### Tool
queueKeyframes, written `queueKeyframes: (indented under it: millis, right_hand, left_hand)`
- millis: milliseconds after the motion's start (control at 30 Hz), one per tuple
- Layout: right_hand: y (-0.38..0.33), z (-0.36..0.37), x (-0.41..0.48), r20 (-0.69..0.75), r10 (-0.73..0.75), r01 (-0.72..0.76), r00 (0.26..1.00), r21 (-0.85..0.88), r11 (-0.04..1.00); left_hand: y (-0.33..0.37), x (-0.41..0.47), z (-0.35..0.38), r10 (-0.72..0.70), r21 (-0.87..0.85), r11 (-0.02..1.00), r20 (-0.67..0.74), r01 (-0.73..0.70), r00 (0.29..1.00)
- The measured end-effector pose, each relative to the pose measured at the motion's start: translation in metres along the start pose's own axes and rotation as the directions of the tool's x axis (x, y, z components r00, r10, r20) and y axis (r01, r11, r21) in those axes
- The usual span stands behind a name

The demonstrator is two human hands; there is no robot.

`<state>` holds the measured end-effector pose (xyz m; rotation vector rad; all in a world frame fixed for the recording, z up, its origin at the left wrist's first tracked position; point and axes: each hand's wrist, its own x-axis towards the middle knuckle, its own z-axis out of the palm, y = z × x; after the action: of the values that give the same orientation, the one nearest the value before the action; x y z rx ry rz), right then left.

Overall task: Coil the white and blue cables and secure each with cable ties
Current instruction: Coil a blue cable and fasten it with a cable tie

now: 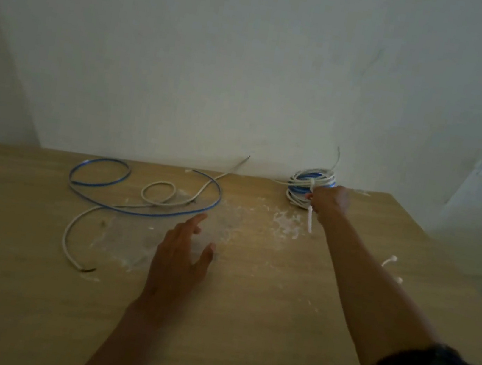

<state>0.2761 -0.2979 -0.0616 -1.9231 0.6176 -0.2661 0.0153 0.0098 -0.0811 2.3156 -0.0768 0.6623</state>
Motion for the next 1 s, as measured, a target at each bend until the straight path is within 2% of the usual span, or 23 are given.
queueKeyframes:
  millis: [100, 200, 333, 433, 467, 533, 567, 600, 633, 667, 733, 767, 800, 833, 900, 967, 1000]
  right_hand:
    - [-0.002, -0.011, -0.024, -0.078, 0.005, -0.001, 0.997, 0.059, 0.998]
    - [-0.013, -0.028, -0.062, -0.027, -0.025, 0.027, 0.999, 0.101, 0.994]
    - [-0.025, -0.048, -0.089, -0.072, -0.082, 0.079, 0.994, -0.042, 0.996]
    - [-0.021, -0.047, -0.119, -0.18, -0.17, 0.14, 0.969, -0.164, 0.976]
    - [-0.017, -0.043, -0.133, -0.287, -0.269, 0.222, 0.919, -0.184, 0.957]
    - [-0.01, -0.031, -0.165, -0.465, -0.516, 0.496, 0.719, -0.178, 0.85]
    - [-0.008, -0.024, -0.181, -0.477, -0.606, 0.623, 0.637, -0.145, 0.769]
    - [-0.004, -0.013, -0.195, -0.415, -0.69, 0.723, 0.593, -0.104, 0.683]
    - [0.004, -0.003, -0.208, -0.274, -0.762, 0.779, 0.587, -0.064, 0.624]
    - [0.011, 0.008, -0.219, -0.075, -0.814, 0.813, 0.575, -0.054, 0.579]
    - [0.02, 0.021, -0.233, 0.294, -0.799, 0.849, 0.525, -0.117, 0.515]
    - [0.022, 0.024, -0.235, 0.369, -0.777, 0.857, 0.51, -0.144, 0.494]
    - [0.021, 0.023, -0.238, 0.361, -0.783, 0.859, 0.507, -0.133, 0.495]
    - [0.018, 0.019, -0.241, 0.301, -0.808, 0.86, 0.506, -0.097, 0.502]
    - [0.012, 0.006, -0.243, 0.078, -0.855, 0.859, 0.512, -0.021, 0.512]
    - [0.005, -0.005, -0.241, -0.18, -0.772, 0.791, 0.609, 0.068, 0.608]
    - [0.001, -0.01, -0.235, -0.279, -0.663, 0.716, 0.694, 0.171, 0.677]
  left_hand:
    - [-0.003, 0.0, 0.004, -0.009, 0.01, 1.0, 0.0, 0.009, 1.0]
    - [-0.004, 0.0, 0.005, -0.043, 0.001, 0.999, 0.008, 0.043, 0.999]
    - [-0.01, 0.017, -0.003, -0.275, 0.074, 0.959, 0.012, 0.274, 0.961]
    - [-0.016, 0.045, -0.014, -0.293, 0.276, 0.929, 0.15, 0.245, 0.944]
    - [-0.018, 0.053, -0.015, -0.316, 0.33, 0.913, 0.196, 0.241, 0.928]
    - [-0.019, 0.063, -0.015, -0.404, 0.399, 0.868, 0.223, 0.295, 0.887]
    - [-0.017, 0.065, -0.014, -0.411, 0.404, 0.863, 0.209, 0.304, 0.887]
    - [-0.015, 0.064, -0.011, -0.356, 0.391, 0.883, 0.199, 0.259, 0.913]
    - [-0.011, 0.061, -0.007, -0.267, 0.371, 0.912, 0.209, 0.177, 0.941]
    - [-0.006, 0.056, -0.004, -0.163, 0.332, 0.939, 0.219, 0.084, 0.962]
    - [0.006, 0.047, 0.001, 0.049, 0.223, 0.971, 0.177, -0.089, 0.983]
    - [0.014, 0.043, 0.0, 0.14, 0.178, 0.971, 0.125, -0.161, 0.982]
    - [0.022, 0.04, -0.002, 0.216, 0.147, 0.964, 0.062, -0.223, 0.974]
    - [0.028, 0.037, -0.004, 0.267, 0.147, 0.953, 0.004, -0.264, 0.964]
    - [0.032, 0.033, -0.008, 0.328, 0.189, 0.933, -0.096, -0.307, 0.94]
    - [0.024, 0.03, -0.012, 0.294, 0.229, 0.941, -0.178, -0.251, 0.939]
    - [0.014, 0.03, -0.015, 0.233, 0.223, 0.957, -0.217, -0.184, 0.948]
